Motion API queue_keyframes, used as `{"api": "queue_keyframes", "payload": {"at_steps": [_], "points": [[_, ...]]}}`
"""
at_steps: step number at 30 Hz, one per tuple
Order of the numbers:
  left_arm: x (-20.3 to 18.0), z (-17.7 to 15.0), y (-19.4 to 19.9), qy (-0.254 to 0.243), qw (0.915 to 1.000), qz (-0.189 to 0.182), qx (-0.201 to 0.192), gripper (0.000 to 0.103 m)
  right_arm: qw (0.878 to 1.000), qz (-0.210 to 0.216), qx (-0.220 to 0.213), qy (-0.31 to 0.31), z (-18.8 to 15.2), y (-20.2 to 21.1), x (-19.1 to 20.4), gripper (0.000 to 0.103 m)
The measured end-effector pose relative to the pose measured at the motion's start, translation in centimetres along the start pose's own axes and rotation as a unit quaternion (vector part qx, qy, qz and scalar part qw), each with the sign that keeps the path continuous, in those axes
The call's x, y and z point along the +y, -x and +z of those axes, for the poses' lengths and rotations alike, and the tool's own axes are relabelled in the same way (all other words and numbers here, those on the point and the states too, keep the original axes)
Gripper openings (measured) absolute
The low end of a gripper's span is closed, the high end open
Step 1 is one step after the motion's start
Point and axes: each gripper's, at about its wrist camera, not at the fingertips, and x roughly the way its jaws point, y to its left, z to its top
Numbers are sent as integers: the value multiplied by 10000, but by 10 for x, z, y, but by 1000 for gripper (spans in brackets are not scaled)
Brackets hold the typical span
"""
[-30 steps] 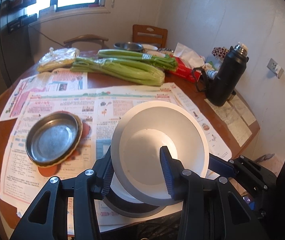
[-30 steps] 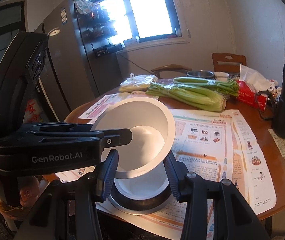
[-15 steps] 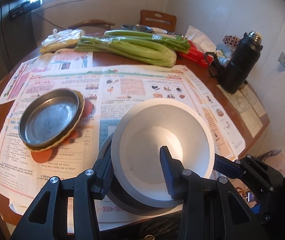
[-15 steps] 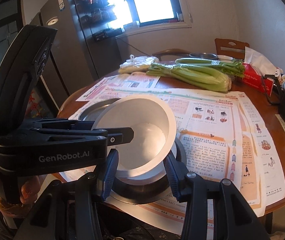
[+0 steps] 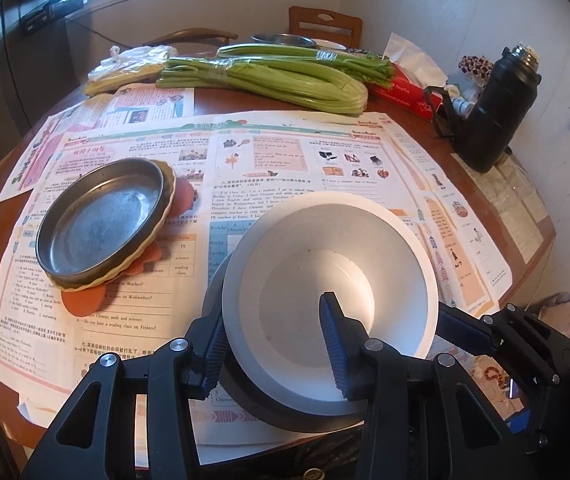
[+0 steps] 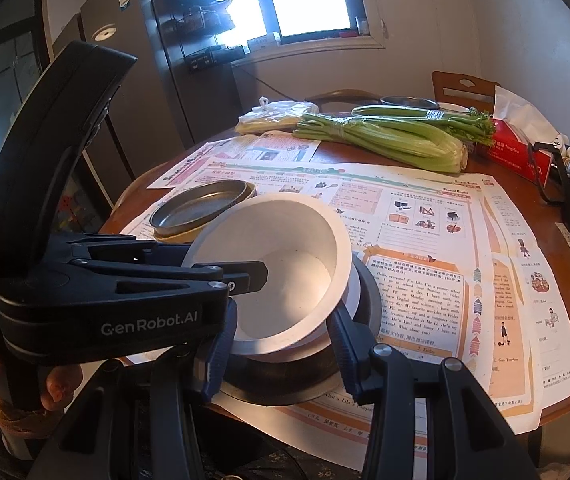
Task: Organize plates and bowls
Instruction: 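Lower the smaller paper bowl into the larger paper bowl with the left gripper, then close the left gripper on the rim of the nested bowl stack, then lift the nested bowls with the left gripper and carry them toward the plate stack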
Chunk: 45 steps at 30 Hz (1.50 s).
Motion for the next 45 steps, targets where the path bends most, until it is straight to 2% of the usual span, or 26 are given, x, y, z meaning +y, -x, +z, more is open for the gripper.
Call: {"api": "queue_keyframes", "payload": {"at_steps": [12,24,28,37,40,45], "points": [[2,-2,-9,-29,10000,17,65,46,9999,-23,98,-9,-3,-11,-3,47],[13,-1,-9,175,9997,-83,119,46,9996,-140,191,-183,-1,-11,-13,47],[18,-1,-4,239,9996,-105,89,46,9993,-268,69,-257,1,-2,-19,47],[32,-4,-3,421,9990,-145,30,47,9957,-496,-53,-784,7,5,-43,49],[39,-6,-10,542,9983,-159,116,48,9945,-405,3,-968,5,1,-50,53],[43,-7,-18,640,9976,-255,119,49,9917,-233,158,-1254,1,-12,-57,53]]}}
